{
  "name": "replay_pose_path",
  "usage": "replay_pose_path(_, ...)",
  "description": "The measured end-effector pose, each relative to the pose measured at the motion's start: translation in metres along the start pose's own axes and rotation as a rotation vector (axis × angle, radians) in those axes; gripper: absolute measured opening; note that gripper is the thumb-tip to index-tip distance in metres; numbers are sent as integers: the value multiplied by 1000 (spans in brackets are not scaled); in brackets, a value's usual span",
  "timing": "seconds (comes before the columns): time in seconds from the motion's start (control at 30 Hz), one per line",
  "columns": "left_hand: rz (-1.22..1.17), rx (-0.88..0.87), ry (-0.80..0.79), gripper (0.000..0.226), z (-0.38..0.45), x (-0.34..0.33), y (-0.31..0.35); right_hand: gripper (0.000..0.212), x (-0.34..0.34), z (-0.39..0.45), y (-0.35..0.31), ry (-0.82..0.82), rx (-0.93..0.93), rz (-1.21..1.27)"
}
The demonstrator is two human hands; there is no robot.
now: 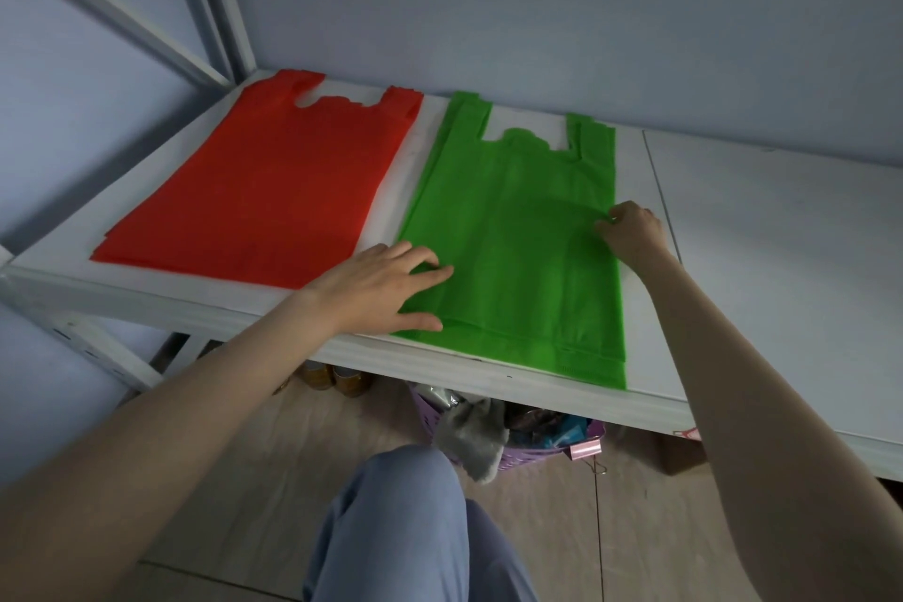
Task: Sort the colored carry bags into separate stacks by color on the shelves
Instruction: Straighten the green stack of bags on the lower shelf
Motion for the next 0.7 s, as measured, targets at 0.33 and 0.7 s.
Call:
replay_pose_path(0.33, 39, -232, 250, 55, -1, 1, -5, 44, 0, -6, 2, -5, -6, -1)
replay_pose_path(0.7, 32, -309, 280, 50, -4, 5, 5, 47, -1, -22, 15, -68, 20, -5)
Point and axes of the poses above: each hand's wrist, its own z-axis towards the middle knuckle, its own x-axis out of the back of the hand, y = z × x, the point moved 4 cm from there along z, towards the middle knuckle, and after that the axes turned 13 degrees about x, right-handed, at the moved point
